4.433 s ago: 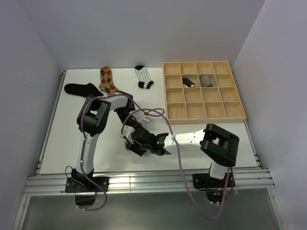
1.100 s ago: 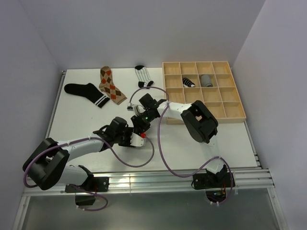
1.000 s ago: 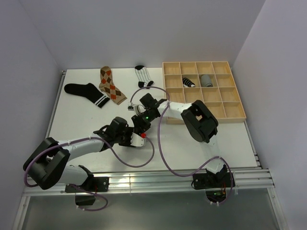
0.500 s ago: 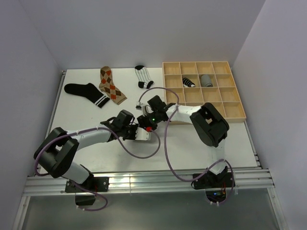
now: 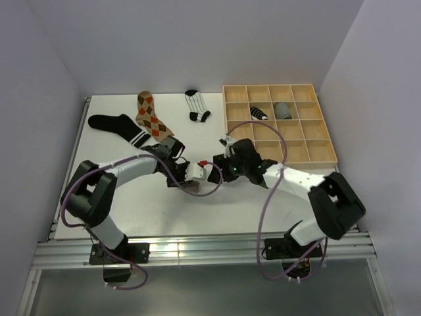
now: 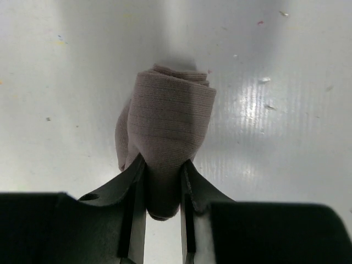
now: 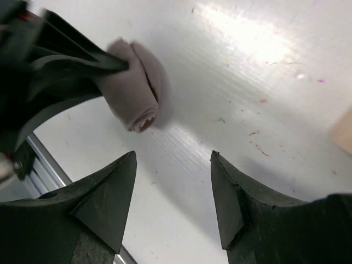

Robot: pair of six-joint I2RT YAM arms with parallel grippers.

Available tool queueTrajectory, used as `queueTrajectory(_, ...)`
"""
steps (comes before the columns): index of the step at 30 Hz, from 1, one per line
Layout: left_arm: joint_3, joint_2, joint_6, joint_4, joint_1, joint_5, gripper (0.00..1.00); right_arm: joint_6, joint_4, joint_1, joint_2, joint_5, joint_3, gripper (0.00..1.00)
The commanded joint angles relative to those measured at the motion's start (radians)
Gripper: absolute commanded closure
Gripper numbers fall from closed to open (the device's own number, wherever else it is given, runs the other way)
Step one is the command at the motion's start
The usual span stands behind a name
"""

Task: Roll the socks
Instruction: Roll the sock at the center of the board.

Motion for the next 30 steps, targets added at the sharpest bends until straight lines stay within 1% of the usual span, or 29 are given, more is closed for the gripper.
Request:
queueTrajectory(1,0.087,0.084,0.022,-0.296,0.034,0.119,1.00,0.074,0.165,-0.002,-0.159,0.122,-0.091,0.37)
queueTrajectory(3,0.122,0.130,0.029,-0.366,0.051,0.138,1.00,0.080,0.208,0.000,-0.225,0.192,-0.162,0.37)
queueTrajectory(4,0.150,0.144,0.034,-0.382,0.055,0.144,1.00,0.074,0.219,0.000,-0.297,0.218,-0.187,0.37)
queueTrajectory(6,0.171,0.182,0.037,-0.428,0.068,0.153,1.00,0.066,0.249,0.005,-0.370,0.263,-0.258,0.37)
queueTrajectory(7,0.196,0.198,0.040,-0.440,0.069,0.156,1.00,0.057,0.257,0.006,-0.438,0.293,-0.278,0.37)
queueTrajectory(10,0.254,0.268,0.062,-0.514,0.081,0.182,1.00,0.014,0.269,0.049,-0.563,0.393,-0.348,0.38)
queueTrajectory(11,0.268,0.285,0.057,-0.526,0.088,0.184,1.00,-0.001,0.272,0.073,-0.584,0.398,-0.359,0.38)
queueTrajectory(14,0.311,0.345,0.062,-0.561,0.101,0.184,1.00,-0.058,0.250,0.135,-0.614,0.481,-0.370,0.38)
queueTrajectory(15,0.319,0.369,0.057,-0.563,0.106,0.182,1.00,-0.095,0.236,0.196,-0.605,0.526,-0.347,0.38)
queueTrajectory(17,0.348,0.393,0.053,-0.586,0.106,0.181,1.00,-0.161,0.188,0.274,-0.540,0.596,-0.306,0.39)
queueTrajectory(18,0.360,0.422,0.053,-0.601,0.106,0.182,1.00,-0.181,0.174,0.349,-0.513,0.620,-0.257,0.39)
queueTrajectory(20,0.389,0.446,0.045,-0.615,0.108,0.181,1.00,-0.234,0.123,0.414,-0.396,0.687,-0.200,0.39)
queueTrajectory(21,0.392,0.459,0.046,-0.617,0.108,0.178,1.00,-0.253,0.107,0.464,-0.309,0.705,-0.142,0.39)
queueTrajectory(25,0.396,0.475,0.039,-0.606,0.108,0.166,1.00,-0.336,0.059,0.543,-0.136,0.783,-0.017,0.39)
queueTrajectory(26,0.397,0.480,0.039,-0.608,0.108,0.166,1.00,-0.375,0.052,0.552,-0.111,0.785,0.001,0.38)
queueTrajectory(30,0.399,0.500,0.040,-0.612,0.111,0.161,1.00,-0.434,0.006,0.568,0.012,0.778,0.117,0.36)
